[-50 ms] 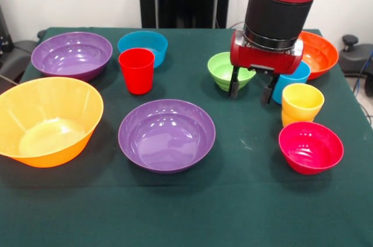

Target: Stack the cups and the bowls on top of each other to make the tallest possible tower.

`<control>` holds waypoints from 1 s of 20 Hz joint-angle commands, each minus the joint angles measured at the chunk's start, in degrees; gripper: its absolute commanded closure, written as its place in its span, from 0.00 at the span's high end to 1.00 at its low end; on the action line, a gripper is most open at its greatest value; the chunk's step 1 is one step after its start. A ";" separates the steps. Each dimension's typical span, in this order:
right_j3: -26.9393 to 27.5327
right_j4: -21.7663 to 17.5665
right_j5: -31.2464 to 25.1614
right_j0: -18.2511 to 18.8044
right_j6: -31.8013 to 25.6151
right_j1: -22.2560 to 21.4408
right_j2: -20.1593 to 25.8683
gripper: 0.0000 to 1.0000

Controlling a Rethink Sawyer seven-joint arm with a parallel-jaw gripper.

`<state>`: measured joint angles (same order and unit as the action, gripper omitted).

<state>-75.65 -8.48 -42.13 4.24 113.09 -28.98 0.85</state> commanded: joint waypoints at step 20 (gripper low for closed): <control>2.44 -5.34 -3.08 -1.18 -6.09 3.87 3.71 1.00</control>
<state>-75.61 -8.48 -42.13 3.51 113.09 -28.38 0.86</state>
